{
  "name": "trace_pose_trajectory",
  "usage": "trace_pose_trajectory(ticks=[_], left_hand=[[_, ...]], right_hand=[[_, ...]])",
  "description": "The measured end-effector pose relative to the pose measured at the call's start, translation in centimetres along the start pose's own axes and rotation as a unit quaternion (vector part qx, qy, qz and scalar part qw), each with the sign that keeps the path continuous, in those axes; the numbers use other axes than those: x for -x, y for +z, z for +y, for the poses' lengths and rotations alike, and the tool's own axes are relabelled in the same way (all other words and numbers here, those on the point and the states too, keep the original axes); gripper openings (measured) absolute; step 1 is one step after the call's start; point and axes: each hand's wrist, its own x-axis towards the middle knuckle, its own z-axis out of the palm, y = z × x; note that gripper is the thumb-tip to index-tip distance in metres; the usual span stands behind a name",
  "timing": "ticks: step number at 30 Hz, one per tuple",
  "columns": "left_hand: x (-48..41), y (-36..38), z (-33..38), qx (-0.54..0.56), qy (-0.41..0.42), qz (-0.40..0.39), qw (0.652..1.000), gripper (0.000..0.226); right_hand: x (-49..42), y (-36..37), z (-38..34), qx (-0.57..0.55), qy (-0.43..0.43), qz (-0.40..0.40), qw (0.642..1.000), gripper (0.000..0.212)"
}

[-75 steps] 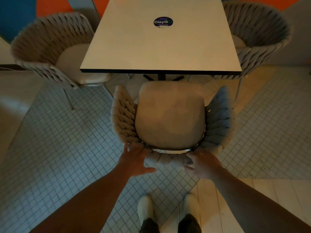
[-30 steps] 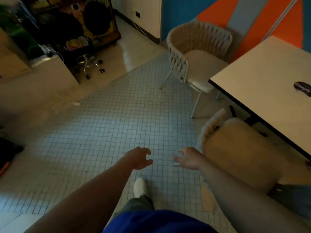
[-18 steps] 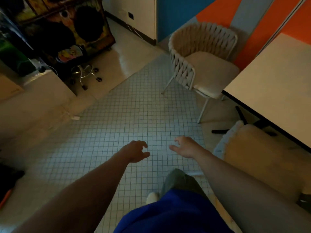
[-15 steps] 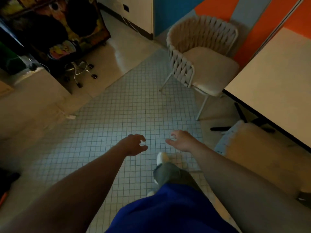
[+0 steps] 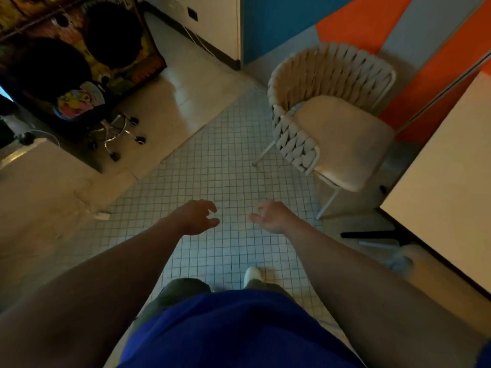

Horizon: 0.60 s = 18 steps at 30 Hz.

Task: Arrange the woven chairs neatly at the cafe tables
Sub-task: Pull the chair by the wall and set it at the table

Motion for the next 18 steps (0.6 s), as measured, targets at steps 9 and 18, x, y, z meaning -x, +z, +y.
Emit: trace_pose_trajectory(ticks=[9, 18], left_hand=[[-14.1, -14.9, -6.1, -0.050, 0.041, 0.003, 0.998, 0.048], [-26.9, -30.4, -6.2, -0.169, 0.104, -0.045, 0.979, 0.050]], right_hand=[[-13.8, -7.5, -8.6, -0.054, 0.029, 0.019, 0.998, 0.073], [-23.4, -14.2, -14.9, -0.207, 0.092, 0.090, 0.970, 0.074]])
